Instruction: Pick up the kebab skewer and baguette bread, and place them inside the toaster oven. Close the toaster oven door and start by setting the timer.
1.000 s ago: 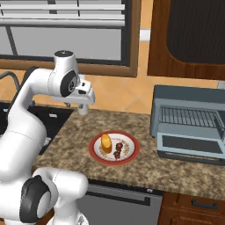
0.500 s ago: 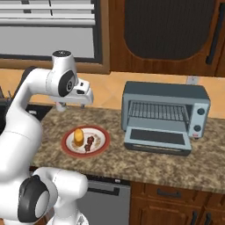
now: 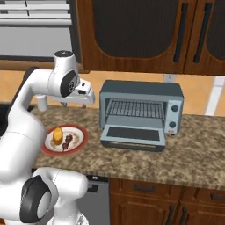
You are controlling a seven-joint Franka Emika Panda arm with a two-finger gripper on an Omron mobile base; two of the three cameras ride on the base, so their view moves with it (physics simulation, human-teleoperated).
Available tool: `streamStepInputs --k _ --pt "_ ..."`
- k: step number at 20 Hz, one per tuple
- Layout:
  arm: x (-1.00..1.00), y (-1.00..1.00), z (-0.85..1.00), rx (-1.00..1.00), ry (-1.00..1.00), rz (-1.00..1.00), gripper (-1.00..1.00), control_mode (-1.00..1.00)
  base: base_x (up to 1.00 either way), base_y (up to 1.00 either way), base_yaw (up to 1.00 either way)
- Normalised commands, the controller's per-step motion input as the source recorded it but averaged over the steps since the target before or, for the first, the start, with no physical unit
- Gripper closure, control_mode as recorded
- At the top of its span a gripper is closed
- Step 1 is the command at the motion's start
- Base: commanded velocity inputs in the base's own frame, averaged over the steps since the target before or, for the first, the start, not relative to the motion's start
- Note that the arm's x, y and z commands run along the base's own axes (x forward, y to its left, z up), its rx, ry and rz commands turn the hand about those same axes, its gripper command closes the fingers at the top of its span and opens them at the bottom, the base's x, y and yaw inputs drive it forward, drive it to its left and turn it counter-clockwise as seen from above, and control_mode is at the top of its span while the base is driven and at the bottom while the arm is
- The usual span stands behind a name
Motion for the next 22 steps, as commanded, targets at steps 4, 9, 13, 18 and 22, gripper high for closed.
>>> streamStepInputs --k 4,9,13,18,22 --pt "0.00 0.00 0.00 0.00 0.00 0.00 -1.00 1.00 0.50 -0.24 0.00" --pt "0.00 0.00 0.00 0.00 0.00 0.00 -1.00 1.00 0.52 -0.06 0.04" --pt "0.00 0.00 0.00 0.00 0.00 0.00 -1.00 1.00 0.24 0.00 0.12" --pt "0.00 0.00 0.00 0.00 0.00 0.00 -1.00 1.00 0.03 0.00 0.06" --pt "-0.12 -0.44 -0.06 0.00 -0.04 0.00 -1.00 -1.00 0.00 0.00 0.00"
